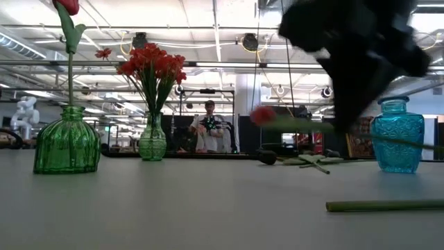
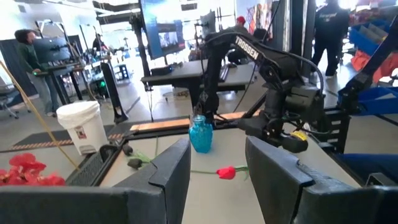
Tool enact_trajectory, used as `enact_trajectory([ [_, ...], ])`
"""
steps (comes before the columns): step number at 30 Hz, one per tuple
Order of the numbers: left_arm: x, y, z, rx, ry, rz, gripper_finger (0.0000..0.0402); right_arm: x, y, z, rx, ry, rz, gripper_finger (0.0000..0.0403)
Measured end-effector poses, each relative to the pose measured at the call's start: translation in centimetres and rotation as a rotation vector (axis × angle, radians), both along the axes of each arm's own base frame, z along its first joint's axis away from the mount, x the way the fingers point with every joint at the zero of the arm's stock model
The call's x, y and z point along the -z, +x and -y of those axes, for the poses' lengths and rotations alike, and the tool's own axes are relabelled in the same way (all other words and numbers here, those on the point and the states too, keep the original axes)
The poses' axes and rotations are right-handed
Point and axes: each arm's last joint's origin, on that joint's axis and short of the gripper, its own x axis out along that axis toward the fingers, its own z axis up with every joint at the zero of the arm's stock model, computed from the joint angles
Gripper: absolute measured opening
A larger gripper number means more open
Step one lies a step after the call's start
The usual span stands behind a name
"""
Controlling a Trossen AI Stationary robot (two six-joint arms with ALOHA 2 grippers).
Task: Sort flowers into vase by color
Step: Put the top red flower into the bottom green vase
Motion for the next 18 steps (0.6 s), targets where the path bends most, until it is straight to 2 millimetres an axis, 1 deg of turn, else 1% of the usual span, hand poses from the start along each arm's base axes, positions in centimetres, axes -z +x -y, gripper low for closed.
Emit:
enact_trajectory([
  [6,-0.1,0.0,0.0,0.001,0.0,0.01,0.0162,-3.5,0.7,1.8,-0.057,-0.167,0.215,0.0],
  [9,-0.1,0.0,0.0,0.004,-0.001,0.012,0.0162,-5.1,1.5,2.5,-0.123,-0.244,0.325,0.0],
  [13,-0.4,0.0,0.0,0.014,-0.025,0.036,0.0162,-7.2,3.3,3.4,-0.247,-0.332,0.467,0.0],
  [18,-0.6,0.3,0.2,0.09,-0.061,0.044,0.0162,-9.5,5.9,4.4,-0.409,-0.455,0.648,0.0],
])
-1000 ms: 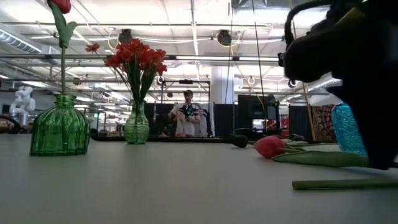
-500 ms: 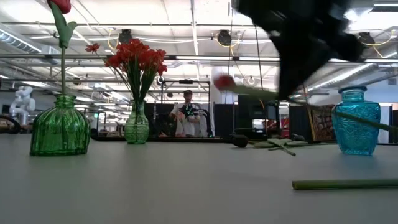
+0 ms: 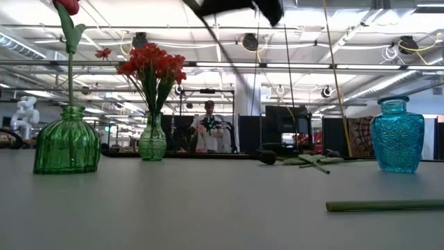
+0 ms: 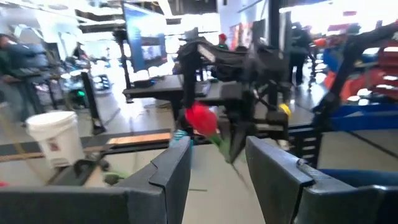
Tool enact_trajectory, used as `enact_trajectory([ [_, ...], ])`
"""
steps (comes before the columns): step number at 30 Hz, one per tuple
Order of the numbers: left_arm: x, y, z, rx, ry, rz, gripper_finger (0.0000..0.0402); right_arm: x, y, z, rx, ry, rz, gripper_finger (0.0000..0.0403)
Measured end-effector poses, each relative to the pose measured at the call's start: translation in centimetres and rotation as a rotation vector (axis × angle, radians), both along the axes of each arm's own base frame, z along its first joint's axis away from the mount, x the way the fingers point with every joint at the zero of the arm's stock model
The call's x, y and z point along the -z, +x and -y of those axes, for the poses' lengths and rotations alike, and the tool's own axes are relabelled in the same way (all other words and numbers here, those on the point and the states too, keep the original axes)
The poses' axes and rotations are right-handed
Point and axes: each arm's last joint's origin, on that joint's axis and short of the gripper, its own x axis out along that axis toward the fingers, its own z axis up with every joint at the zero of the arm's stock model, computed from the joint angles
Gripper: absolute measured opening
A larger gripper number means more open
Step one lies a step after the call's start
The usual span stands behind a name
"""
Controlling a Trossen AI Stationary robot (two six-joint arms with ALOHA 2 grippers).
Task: Sort flowers into vase by color
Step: Put the top red flower into the bottom green vase
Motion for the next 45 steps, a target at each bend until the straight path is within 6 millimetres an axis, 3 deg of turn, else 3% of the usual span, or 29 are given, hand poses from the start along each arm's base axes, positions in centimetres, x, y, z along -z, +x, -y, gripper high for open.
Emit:
enact_trajectory([
  [8,0.3,2.0,0.0,0.032,-0.017,-0.077,0.0162,-2.5,2.0,2.0,-0.091,-0.187,0.162,0.0],
  [17,0.2,5.2,0.3,0.151,-0.028,-0.112,0.0162,-4.0,3.1,3.8,-0.205,-0.22,0.285,0.0],
  [27,0.1,7.7,0.3,0.182,-0.043,-0.101,0.0162,-4.8,3.5,4.3,-0.302,-0.219,0.373,0.0],
  [33,-0.1,7.5,0.3,0.182,-0.041,-0.09,0.0162,-3.7,4.9,4.3,-0.371,-0.222,0.442,0.0],
  [38,-1.0,6.4,0.4,0.184,-0.027,-0.037,0.0162,-1.9,6.2,4.5,-0.386,-0.265,0.479,0.0],
  [45,-1.1,4.7,0.3,0.148,0.024,-0.033,0.0162,-1.0,7.2,4.9,-0.394,-0.265,0.563,0.0],
])
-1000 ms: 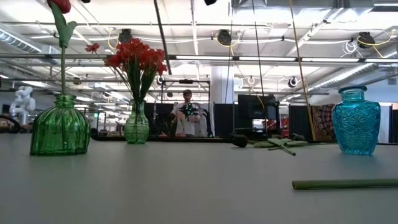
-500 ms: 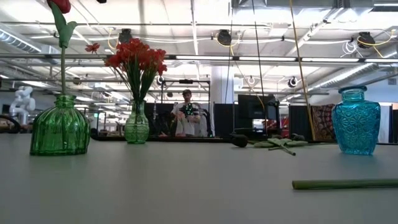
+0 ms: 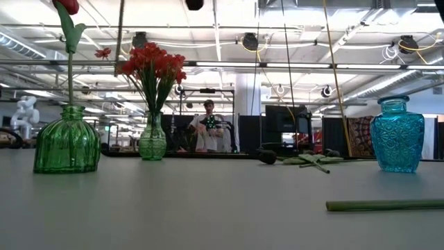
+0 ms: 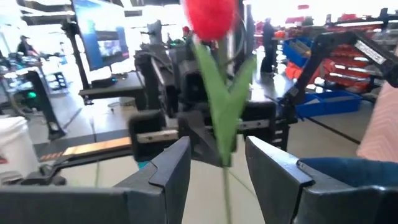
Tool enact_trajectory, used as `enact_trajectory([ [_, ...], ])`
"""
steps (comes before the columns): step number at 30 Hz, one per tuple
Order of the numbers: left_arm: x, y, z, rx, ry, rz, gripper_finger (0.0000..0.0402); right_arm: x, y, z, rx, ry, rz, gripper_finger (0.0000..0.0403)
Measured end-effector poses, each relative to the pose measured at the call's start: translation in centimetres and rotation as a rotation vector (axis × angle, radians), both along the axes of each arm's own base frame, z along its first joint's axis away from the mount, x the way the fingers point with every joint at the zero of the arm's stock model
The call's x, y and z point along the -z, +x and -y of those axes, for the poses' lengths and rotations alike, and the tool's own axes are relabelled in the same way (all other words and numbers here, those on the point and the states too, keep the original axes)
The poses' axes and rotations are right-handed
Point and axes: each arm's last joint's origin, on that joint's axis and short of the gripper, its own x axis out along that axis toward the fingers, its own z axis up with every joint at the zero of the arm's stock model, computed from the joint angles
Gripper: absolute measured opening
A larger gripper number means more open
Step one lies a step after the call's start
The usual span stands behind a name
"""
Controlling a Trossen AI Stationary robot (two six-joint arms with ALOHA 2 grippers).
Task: Sort flowers into vase by color
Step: Put the top red flower into the bottom green vase
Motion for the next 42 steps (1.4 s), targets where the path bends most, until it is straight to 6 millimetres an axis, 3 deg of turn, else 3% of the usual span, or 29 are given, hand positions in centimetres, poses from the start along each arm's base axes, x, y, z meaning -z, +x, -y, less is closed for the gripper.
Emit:
enact_trajectory([
  [14,0.9,0.0,-0.2,-0.081,-0.002,-0.06,0.0162,1.9,1.3,1.9,-0.086,0.055,0.009,0.0],
  [26,1.8,4.2,-0.3,-0.069,-0.008,-0.143,0.0162,1.8,1.3,2.2,-0.096,0.039,0.015,0.0],
  [42,1.5,4.1,0.2,0.122,-0.044,-0.132,0.0162,1.7,1.3,2.3,-0.088,0.024,0.021,0.0],
])
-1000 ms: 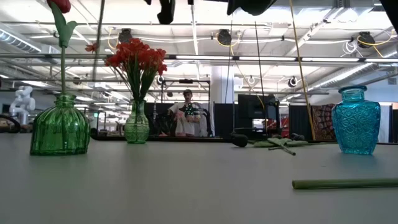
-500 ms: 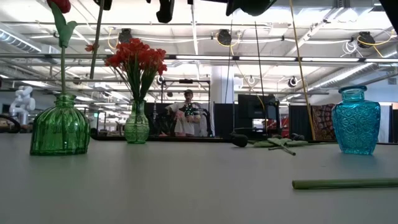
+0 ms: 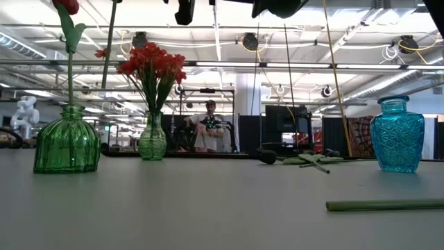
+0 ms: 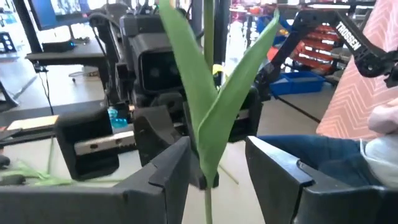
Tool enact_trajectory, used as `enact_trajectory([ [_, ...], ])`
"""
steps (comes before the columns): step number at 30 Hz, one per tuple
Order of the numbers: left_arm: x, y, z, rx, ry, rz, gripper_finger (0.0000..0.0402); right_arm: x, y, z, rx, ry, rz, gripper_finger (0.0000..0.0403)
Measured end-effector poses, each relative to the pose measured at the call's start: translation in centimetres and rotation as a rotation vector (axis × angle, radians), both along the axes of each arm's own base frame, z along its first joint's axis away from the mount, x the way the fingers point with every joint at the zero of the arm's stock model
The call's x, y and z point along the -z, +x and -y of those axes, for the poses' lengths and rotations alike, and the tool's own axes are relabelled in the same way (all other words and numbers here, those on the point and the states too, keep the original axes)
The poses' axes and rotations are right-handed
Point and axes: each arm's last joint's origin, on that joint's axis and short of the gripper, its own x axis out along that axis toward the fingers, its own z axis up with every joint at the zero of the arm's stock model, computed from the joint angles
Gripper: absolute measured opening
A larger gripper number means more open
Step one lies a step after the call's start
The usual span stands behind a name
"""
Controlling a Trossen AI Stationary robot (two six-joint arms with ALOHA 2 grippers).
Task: Sort flowers into vase by color
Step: Put the top red flower into the bottom green vase
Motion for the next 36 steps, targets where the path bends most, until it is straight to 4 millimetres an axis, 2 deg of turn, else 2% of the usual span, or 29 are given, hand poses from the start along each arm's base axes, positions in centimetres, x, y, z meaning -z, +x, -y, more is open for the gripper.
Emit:
enact_trajectory([
  [14,-0.1,1.8,-0.1,-0.018,-0.02,0.031,0.0162,0.0,0.0,0.0,0.001,0.006,-0.004,0.0],
  [20,-0.1,1.8,-0.1,-0.019,-0.02,0.029,0.0159,0.0,0.0,-0.1,0.0,0.006,-0.008,0.0],
  [24,0.1,1.8,-0.1,-0.019,-0.02,0.014,0.0129,0.1,0.0,-0.1,0.0,0.005,-0.014,0.0],
  [32,0.2,1.7,0.0,0.007,-0.016,-0.002,0.0017,0.3,0.0,-0.5,-0.008,-0.003,-0.041,0.0019],
  [36,0.1,1.5,0.0,0.026,-0.019,0.006,0.0015,0.5,-0.1,-1.1,-0.016,-0.027,-0.061,0.0043],
])
